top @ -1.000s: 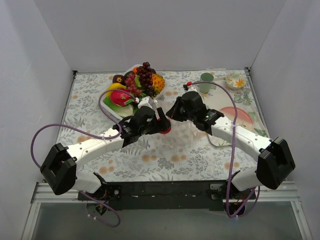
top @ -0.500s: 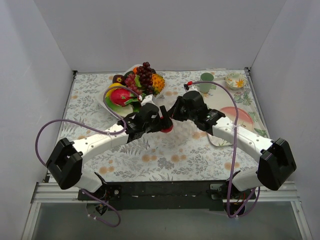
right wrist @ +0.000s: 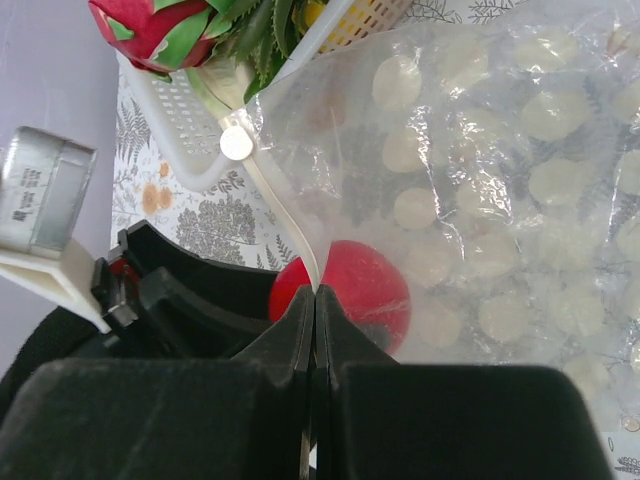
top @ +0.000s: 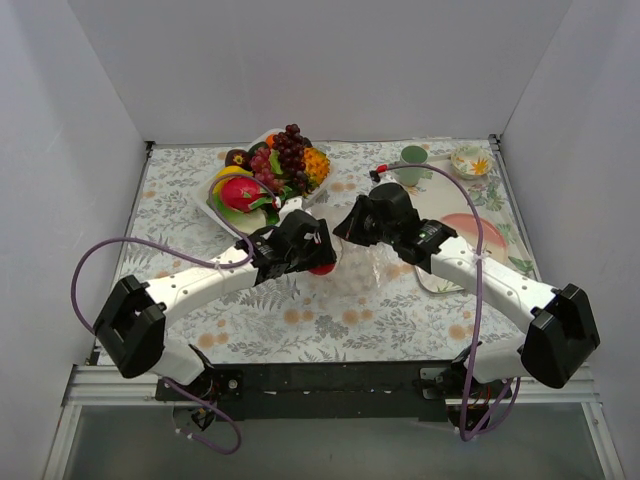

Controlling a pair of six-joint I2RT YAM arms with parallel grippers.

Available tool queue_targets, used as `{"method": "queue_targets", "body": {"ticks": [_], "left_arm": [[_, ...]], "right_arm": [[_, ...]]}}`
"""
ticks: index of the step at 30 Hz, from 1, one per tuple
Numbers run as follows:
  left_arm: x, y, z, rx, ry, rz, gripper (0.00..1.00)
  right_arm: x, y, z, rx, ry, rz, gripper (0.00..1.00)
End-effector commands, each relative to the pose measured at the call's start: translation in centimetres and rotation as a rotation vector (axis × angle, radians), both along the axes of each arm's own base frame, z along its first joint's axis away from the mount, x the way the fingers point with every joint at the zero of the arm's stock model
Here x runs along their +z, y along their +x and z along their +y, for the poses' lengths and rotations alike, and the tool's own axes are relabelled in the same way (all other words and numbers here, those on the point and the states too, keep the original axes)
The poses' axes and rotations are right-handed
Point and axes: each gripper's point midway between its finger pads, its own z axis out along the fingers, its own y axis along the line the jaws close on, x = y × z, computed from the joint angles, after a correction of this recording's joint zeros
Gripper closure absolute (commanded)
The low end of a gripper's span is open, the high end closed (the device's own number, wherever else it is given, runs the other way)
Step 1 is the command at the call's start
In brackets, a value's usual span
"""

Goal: Place the food in the zip-top bag and seal the zipper
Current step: Place the fake fruit in the zipper food storage bag.

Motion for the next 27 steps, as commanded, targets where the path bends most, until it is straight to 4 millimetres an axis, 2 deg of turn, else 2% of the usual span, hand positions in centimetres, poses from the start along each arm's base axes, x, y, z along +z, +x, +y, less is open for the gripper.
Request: {"method": "queue_targets", "body": {"ticks": [1,5,8,11,12,15,18,20,22,26,27], "left_arm": [[5.0,-0.2,0.0,-0.013,-0.079,-0.079,0.20],[6.2,-0.9,-0.7,-0.057,-0.136,-0.081,0.11],[6.4,-1.0,-1.0,-0.074,-0.142,-0.085,0.07],[5.9,-0.9,-1.0,-0.063,-0.136,-0.074,0.14],[5.9,-0.9,-0.9,-0.059,-0.140,-0.071,0.19],[6.3,-1.1,-0.8,-0.055,-0.153,-0.081,0.28],[6.6,-0.8,0.1,-0.032,-0.123,-0.108,0.35],[6.5,-0.1,1.1,0.005,-0.077,-0.133,0.43],[5.7,0.2,1.6,0.024,-0.032,-0.127,0.49],[5.4,1.2,1.6,0.043,-0.004,-0.152,0.50],[5.8,1.5,1.3,0.042,-0.012,-0.166,0.50]], "right_arm": [[3.3,-0.1,-0.3,-0.015,0.042,-0.053,0.99],[2.8,0.0,-0.1,-0.012,0.035,-0.043,0.99],[2.3,-0.1,0.1,0.000,0.037,-0.031,0.99],[2.3,-0.2,0.3,0.007,0.041,-0.027,0.99],[2.3,-0.2,0.3,0.005,0.041,-0.027,0.99],[2.5,0.0,0.0,-0.006,0.028,-0.039,0.99],[2.6,0.3,-0.7,-0.030,-0.005,-0.055,0.99],[2.6,0.3,-0.9,-0.035,-0.011,-0.058,0.99],[2.6,0.2,-0.8,-0.027,-0.009,-0.056,0.99],[1.9,0.0,-0.8,-0.021,-0.014,-0.046,0.99],[1.7,-0.1,-0.8,-0.019,-0.013,-0.043,0.99]]}}
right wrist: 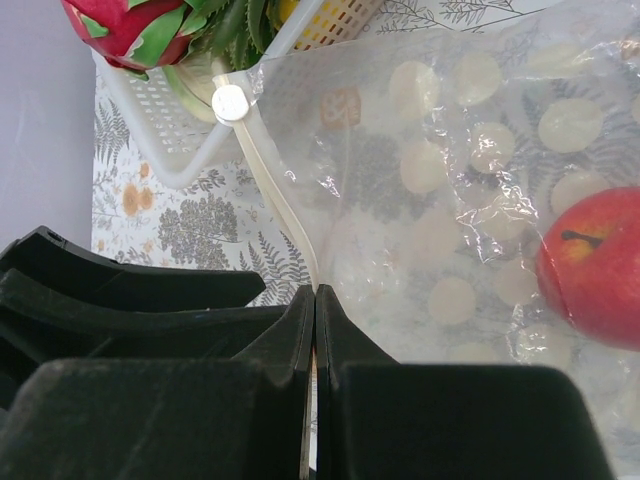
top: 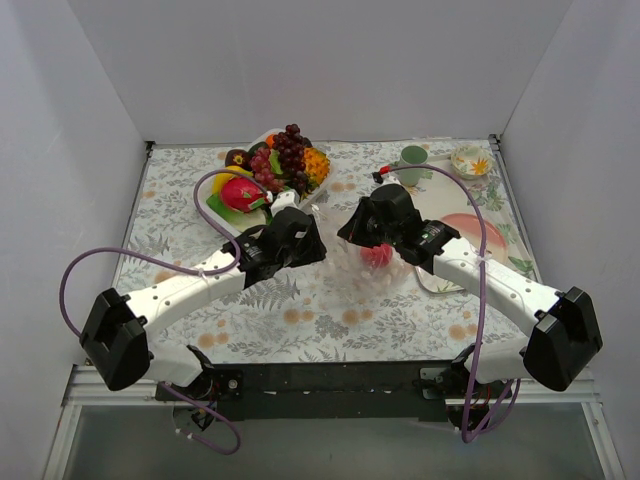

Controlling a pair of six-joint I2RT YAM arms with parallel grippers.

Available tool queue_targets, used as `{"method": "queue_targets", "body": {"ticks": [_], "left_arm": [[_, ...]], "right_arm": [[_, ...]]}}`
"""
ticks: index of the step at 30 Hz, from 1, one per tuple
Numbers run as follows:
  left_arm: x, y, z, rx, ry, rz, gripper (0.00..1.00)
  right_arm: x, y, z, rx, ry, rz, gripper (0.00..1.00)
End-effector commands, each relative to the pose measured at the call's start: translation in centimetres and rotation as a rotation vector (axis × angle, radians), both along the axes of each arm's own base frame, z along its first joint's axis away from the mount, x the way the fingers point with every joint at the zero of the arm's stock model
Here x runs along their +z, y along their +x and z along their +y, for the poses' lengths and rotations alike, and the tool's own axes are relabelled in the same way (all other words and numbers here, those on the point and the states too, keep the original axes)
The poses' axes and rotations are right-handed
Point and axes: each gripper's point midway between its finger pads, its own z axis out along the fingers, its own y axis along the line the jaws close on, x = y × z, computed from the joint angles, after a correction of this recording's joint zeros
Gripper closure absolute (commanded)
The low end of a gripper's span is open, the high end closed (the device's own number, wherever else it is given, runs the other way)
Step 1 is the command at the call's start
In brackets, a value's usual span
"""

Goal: Place the food in the zip-top bag and seal the zipper
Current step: Place the fake fruit in the zipper food storage bag.

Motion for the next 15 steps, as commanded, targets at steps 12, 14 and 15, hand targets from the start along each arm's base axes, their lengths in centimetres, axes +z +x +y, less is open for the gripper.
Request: {"method": "queue_targets", "body": {"ticks": [12,14,15], "left_arm": [[0.2,3.7,-1.0,0.071,0.063,-0.077,0.57],[0.4,4.2,-1.1,0.081,0.066,-0.086,0.57],[0.0,4.4,-1.3,0.082,0.074,-0.080,0.57]], "right_arm": [[1.3,-0.1,0.5,0.014,0.033,-0.035,0.99],[1.2,-0.3,0.6,0.017,0.029,-0.035,0.99],[1.0,-0.3,0.6,0.018,0.025,-0.033,0.99]]}}
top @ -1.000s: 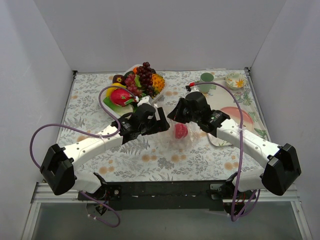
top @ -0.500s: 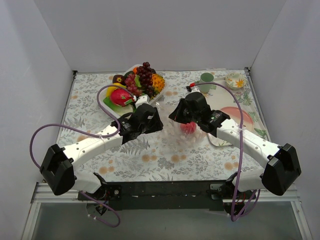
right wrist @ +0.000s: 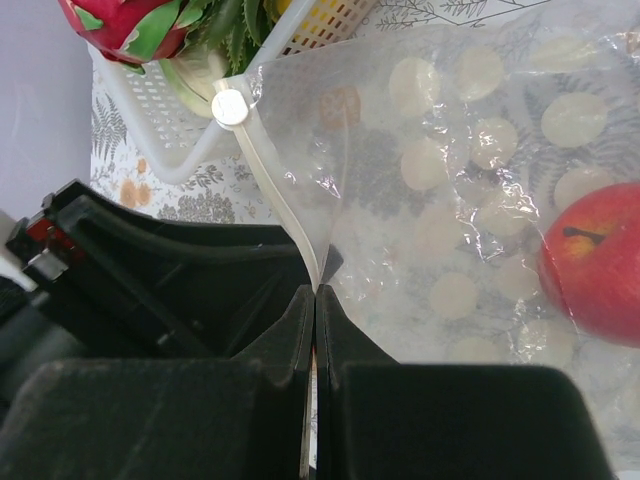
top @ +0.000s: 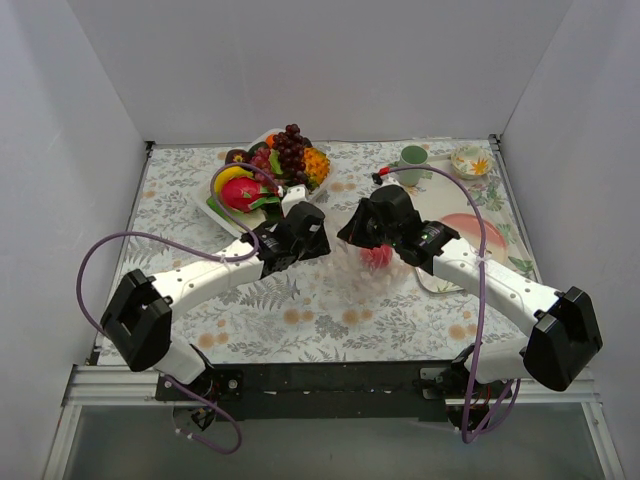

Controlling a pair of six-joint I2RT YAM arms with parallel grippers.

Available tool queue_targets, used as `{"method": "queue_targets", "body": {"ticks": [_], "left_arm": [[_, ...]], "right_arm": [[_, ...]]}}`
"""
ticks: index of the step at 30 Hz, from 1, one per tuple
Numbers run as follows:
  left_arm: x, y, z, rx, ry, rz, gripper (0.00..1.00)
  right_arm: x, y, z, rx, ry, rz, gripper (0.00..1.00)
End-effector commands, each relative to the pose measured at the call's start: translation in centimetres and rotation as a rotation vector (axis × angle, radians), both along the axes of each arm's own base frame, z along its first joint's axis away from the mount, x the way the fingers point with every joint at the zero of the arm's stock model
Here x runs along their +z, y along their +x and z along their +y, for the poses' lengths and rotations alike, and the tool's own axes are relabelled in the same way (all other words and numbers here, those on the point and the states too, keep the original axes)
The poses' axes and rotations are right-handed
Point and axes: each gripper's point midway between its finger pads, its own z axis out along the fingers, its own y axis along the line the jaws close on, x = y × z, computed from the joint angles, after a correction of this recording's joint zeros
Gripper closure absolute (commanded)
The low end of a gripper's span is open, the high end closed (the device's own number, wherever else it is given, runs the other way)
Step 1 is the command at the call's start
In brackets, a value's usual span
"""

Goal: Place the food in the zip-top bag and seal the zipper
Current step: Place the fake fruit in the zipper food storage bag.

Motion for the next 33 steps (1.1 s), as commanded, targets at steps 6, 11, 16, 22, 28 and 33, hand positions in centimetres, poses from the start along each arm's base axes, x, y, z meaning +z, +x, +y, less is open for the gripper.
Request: {"method": "queue_targets", "body": {"ticks": [6,11,16,22,28,33], "left_arm": [[1.6,2.4,-1.0,0.041,0.011,-0.060,0.58],[0.9,2.7,-0.9,0.051,0.040,-0.055,0.64],[1.3,2.4,-0.7,0.049,0.033,-0.052,0.80],[3.5,1.6,-0.8,0.016,-0.021,-0.069,0.86],[3.6,0.4,-0.5,-0.011,-0.046,-0.058,0.89],[2.4,-0.3,0.3,-0.011,-0.029,-0.041,0.97]], "right_arm": [[0.7,-0.1,0.3,0.005,0.017,-0.030,0.99],[0.6,0.1,0.1,-0.002,0.012,-0.033,0.99],[0.0,0.4,0.1,-0.014,-0.009,-0.034,0.99],[-0.3,1.1,0.1,-0.026,-0.033,-0.041,0.99],[-0.3,1.7,0.4,-0.027,-0.043,-0.045,0.99],[-0.1,2.0,0.2,-0.037,-0.058,-0.054,0.99]]}}
